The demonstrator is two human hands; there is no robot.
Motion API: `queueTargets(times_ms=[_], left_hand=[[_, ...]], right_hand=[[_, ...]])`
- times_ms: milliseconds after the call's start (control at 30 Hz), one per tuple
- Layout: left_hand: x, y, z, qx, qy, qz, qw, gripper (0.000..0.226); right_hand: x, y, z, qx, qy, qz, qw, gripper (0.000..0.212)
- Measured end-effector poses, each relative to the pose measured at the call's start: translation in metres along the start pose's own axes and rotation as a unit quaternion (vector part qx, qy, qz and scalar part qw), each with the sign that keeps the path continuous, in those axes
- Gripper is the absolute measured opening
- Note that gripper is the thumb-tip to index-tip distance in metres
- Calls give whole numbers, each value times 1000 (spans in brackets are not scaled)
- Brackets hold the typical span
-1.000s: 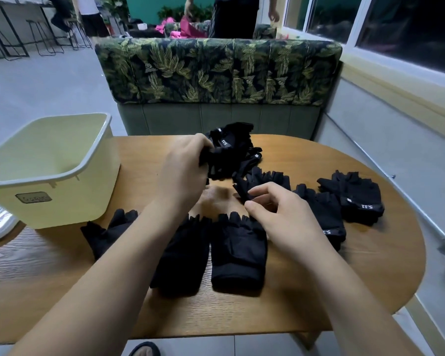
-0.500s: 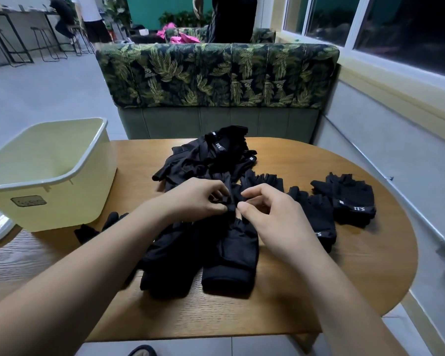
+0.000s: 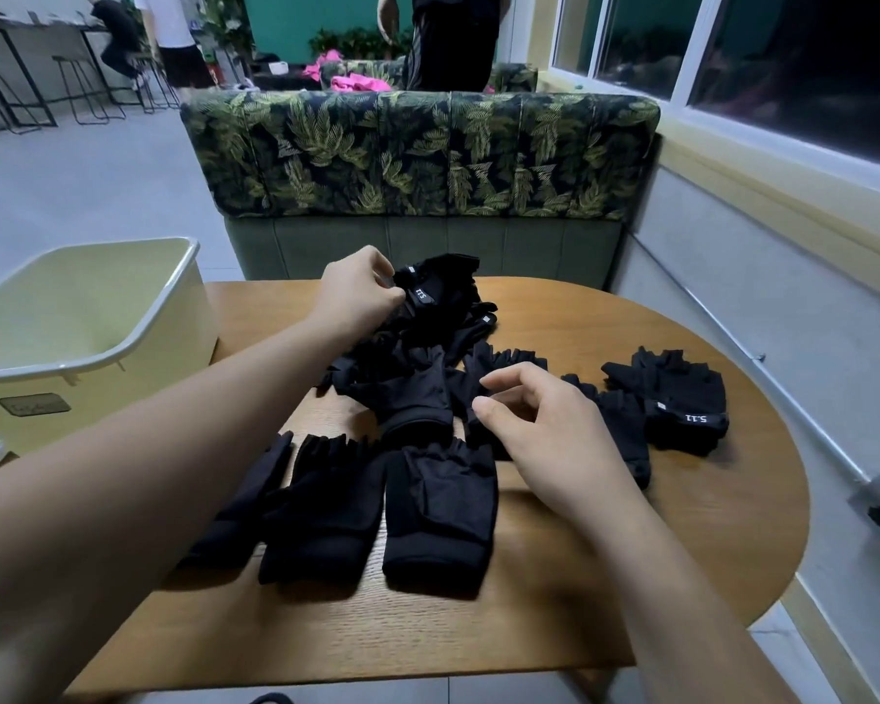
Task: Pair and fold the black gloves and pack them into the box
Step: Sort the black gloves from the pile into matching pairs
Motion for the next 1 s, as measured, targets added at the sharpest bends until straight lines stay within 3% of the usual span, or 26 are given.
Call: queueTargets(times_ms=[233, 467, 600, 800, 1000], left_hand=[[-21, -2, -18, -33, 10, 13, 999, 47], [-13, 1, -26, 10, 27, 23, 999, 14], [-2, 5, -16, 71, 50, 38, 995, 7], [35, 44, 31, 109, 90, -56, 988, 10], [103, 74, 72, 132, 82, -132, 979, 14]], right_hand=[[1, -4, -3, 2, -2, 1, 1000, 17], [3, -7, -5, 5, -2, 2, 1000, 17], [4, -7, -5, 3, 0, -1, 1000, 16], [1, -7, 1, -7, 10, -5, 1000, 12], [-1, -4, 6, -165, 27, -42, 985, 11]])
Point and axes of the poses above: each hand's wrist, its own x-axis away from the middle knuckle, its own z-axis out of the back of the hand, y = z × x, the point moved 9 cm from there along -x, towards the middle knuckle, and after that the axes turned 7 degrees about -x, right-handed, at the moved point
